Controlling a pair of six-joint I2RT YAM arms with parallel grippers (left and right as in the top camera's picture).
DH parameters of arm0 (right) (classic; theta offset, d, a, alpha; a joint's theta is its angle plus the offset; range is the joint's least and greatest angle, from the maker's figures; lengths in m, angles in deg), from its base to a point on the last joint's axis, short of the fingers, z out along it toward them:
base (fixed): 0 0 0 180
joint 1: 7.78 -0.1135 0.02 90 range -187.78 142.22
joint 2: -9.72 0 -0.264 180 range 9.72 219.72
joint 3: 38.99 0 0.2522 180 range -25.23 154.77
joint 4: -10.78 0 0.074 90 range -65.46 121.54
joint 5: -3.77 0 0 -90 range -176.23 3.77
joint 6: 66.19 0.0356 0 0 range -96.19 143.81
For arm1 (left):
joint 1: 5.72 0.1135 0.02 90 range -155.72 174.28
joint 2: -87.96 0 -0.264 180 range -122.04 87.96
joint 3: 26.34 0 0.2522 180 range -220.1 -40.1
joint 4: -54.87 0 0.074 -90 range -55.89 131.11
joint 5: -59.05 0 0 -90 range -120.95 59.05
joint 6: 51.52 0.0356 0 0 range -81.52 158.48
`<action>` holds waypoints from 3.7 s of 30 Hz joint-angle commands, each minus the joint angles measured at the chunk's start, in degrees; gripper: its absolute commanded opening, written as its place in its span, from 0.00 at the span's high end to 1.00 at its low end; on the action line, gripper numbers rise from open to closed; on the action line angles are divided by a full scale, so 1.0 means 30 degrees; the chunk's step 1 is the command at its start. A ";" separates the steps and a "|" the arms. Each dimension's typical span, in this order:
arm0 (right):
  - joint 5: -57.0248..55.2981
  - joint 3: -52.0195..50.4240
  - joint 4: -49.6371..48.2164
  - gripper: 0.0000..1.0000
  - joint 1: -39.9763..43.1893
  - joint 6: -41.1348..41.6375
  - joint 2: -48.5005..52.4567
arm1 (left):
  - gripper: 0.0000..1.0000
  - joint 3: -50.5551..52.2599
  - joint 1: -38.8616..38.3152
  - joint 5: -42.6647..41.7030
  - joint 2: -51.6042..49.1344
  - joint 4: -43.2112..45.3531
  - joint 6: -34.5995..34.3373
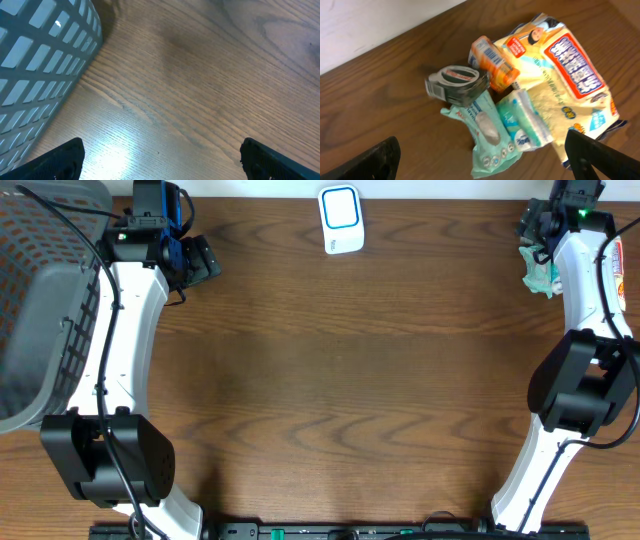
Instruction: Scan the item barcode
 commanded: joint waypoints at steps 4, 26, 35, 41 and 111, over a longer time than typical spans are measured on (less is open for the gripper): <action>0.1537 0.0102 0.1217 0.01 -0.0313 0.0430 -0.0838 | 0.02 -0.0109 0.0000 0.0240 -0.0117 -0.0007 0.0117; -0.3723 -0.9938 0.4473 0.01 -0.7570 0.1880 -1.5912 | 0.02 -0.0109 0.0000 0.0240 -0.0109 -0.0007 0.0117; -0.0882 -1.5001 0.4677 0.01 -1.2072 0.0255 -1.9096 | 0.02 -0.0109 0.0000 0.0240 -0.0117 -0.0007 0.0117; 0.3555 -1.5977 0.4816 0.01 -1.2619 0.0248 -1.9052 | 0.02 -0.0109 0.0000 0.0240 -0.0109 -0.0007 0.0117; 0.8386 -3.9510 -1.2276 0.01 -0.3388 -0.5858 -4.2898 | 0.02 -0.0109 0.0000 0.0240 -0.0117 -0.0007 0.0117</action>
